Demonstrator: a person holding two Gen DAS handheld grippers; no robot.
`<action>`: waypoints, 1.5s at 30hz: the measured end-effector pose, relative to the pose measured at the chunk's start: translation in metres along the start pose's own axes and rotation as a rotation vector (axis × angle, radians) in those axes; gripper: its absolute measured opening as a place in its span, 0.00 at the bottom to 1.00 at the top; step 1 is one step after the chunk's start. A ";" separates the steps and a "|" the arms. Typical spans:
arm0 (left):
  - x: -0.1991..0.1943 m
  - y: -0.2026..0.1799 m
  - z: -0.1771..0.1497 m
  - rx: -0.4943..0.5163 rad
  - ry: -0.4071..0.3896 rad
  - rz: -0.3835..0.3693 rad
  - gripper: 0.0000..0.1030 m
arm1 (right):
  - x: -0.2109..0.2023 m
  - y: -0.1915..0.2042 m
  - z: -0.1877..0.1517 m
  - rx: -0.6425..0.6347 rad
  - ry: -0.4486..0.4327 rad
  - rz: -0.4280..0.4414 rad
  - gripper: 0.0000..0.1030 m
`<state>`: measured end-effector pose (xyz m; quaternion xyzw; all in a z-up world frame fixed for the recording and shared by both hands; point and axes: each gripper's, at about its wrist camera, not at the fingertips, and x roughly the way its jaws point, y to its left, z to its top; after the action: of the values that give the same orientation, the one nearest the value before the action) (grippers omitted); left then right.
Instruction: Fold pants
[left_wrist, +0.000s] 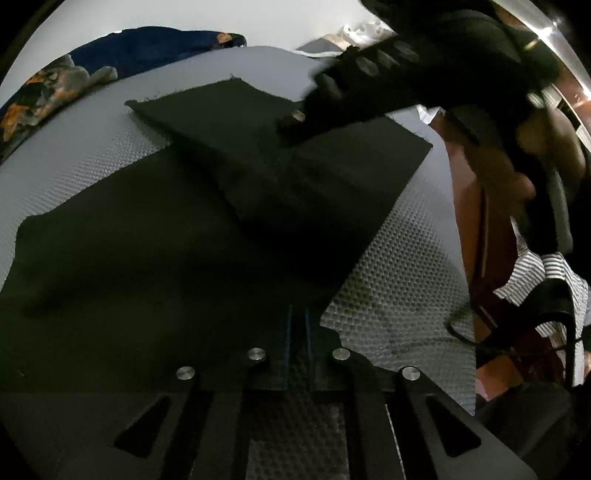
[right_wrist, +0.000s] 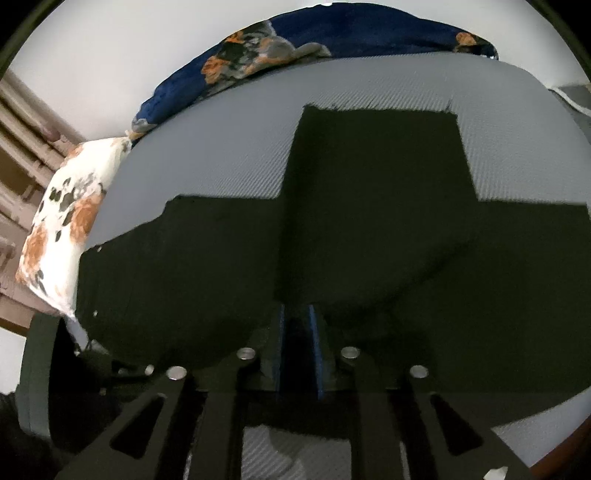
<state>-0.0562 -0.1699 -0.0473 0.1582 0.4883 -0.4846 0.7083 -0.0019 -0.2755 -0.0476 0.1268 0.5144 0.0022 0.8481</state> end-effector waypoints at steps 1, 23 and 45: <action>-0.002 0.001 -0.001 -0.011 -0.011 -0.009 0.06 | 0.001 -0.001 0.010 -0.003 -0.002 -0.010 0.31; -0.003 0.026 -0.011 -0.150 -0.069 -0.160 0.05 | 0.142 0.061 0.166 -0.244 0.204 -0.524 0.43; -0.002 0.032 -0.011 -0.175 -0.072 -0.151 0.05 | -0.006 -0.057 0.159 0.044 0.024 -0.620 0.02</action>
<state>-0.0350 -0.1454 -0.0587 0.0412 0.5134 -0.4975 0.6981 0.1272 -0.3654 0.0152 -0.0178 0.5384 -0.2661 0.7993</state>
